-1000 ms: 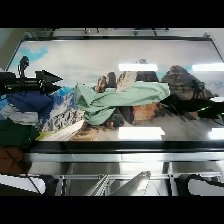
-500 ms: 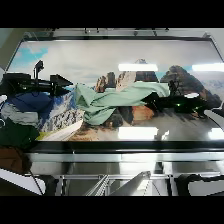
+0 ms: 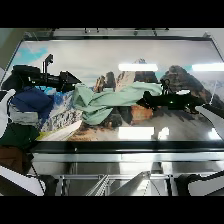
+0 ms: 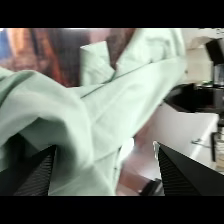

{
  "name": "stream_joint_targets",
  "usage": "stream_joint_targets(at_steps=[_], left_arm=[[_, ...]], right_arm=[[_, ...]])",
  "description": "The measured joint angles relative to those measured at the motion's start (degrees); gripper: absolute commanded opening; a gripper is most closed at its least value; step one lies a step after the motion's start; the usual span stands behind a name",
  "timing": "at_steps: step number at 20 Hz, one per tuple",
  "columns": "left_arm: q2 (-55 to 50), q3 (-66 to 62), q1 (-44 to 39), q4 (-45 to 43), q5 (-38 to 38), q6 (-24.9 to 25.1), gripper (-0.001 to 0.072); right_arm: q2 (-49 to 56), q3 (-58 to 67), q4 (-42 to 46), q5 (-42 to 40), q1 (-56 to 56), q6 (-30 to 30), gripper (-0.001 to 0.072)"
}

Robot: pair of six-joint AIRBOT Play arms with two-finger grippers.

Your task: Fold the shirts.

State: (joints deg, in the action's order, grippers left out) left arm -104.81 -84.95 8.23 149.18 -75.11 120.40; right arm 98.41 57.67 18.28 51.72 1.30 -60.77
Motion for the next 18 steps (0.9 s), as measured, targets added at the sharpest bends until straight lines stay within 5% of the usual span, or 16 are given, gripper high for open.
stream_joint_targets(at_steps=[2,3,4,5,6,9,13,18], left_arm=[[-0.2,-0.2,-0.9,-3.1,1.6,-1.4,0.0705],[-0.3,-0.3,-1.4,-4.6,2.1,-2.0,0.0624],[-0.6,-0.3,-2.0,-6.2,3.0,-2.7,0.0433],[-0.9,-0.5,-2.6,-7.8,3.6,-3.0,0.0103],[-1.2,-0.9,-3.3,-9.6,4.0,-3.5,0.0019],[-2.2,-3.3,-4.8,-10.8,3.4,-4.0,0.0019],[0.7,-11.4,-4.3,0.6,-5.7,-2.3,0.0020],[16.2,-25.9,0.1,17.1,-18.8,0.9,0.0021]], right_arm=[[-0.9,0.1,-0.2,0.7,0.1,0.4,0.0024],[-1.2,0.1,-0.3,1.0,0.2,0.4,0.0024],[-1.6,0.2,-0.3,1.1,0.2,0.6,0.0024],[-1.9,0.2,-0.4,1.4,0.2,0.7,0.0024],[-2.2,0.2,-0.4,1.6,0.2,0.8,0.0023],[-3.1,0.2,-0.4,3.5,0.2,1.2,0.0023],[-9.7,0.2,-4.8,13.7,-1.9,5.7,0.0023],[-33.1,0.7,-36.7,40.7,-11.0,22.4,0.0024]])
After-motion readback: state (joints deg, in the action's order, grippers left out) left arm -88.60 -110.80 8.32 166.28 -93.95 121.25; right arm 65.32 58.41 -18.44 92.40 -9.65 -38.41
